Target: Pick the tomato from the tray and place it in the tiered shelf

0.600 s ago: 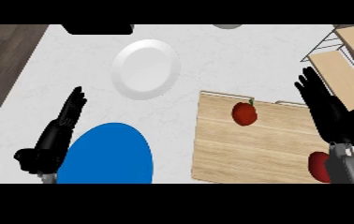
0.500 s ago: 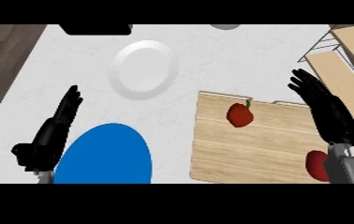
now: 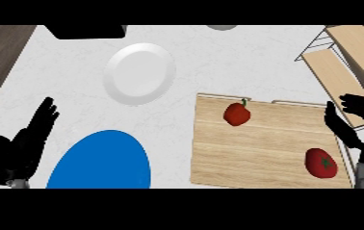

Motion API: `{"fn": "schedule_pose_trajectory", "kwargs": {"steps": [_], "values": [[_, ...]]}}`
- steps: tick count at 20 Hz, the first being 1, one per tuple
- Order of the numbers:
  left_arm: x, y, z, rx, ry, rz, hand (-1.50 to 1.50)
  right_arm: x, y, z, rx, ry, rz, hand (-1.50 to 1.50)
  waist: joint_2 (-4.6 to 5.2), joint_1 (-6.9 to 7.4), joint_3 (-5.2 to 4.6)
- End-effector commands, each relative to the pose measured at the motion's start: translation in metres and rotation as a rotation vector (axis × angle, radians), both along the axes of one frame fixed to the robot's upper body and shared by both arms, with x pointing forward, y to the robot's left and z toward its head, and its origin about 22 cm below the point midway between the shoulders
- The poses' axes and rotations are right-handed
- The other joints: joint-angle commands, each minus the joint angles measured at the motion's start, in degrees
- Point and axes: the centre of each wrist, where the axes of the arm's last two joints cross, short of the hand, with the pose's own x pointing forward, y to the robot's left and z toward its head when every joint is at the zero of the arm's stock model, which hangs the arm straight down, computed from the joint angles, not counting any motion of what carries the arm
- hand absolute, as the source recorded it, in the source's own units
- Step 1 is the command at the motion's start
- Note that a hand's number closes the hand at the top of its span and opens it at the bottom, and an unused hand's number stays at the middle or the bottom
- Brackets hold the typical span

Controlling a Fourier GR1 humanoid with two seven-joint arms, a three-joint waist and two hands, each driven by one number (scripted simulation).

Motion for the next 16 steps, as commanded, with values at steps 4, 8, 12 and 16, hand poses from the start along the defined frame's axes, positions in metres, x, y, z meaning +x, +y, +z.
{"fn": "schedule_pose_trajectory", "kwargs": {"steps": [4,8,12,16], "values": [[-0.002,0.003,0.0,-0.012,0.057,0.004,0.0,-0.054,0.099,-0.02,-0.048,-0.028,-0.117,-1.5,-0.54,1.16,0.18],[0.005,0.011,0.011,-0.021,0.051,-0.016,0.0,-0.066,0.082,-0.03,-0.204,0.172,-0.228,-1.5,-0.32,1.29,-0.07],[0.003,0.018,0.006,-0.007,0.055,-0.013,0.0,-0.073,0.059,-0.012,-0.307,0.368,-0.294,-1.5,-0.08,1.09,-0.32],[0.014,0.017,0.014,-0.013,0.036,-0.015,0.0,-0.071,0.066,0.003,-0.363,0.636,-0.249,-1.5,0.19,1.74,-0.28]]}}
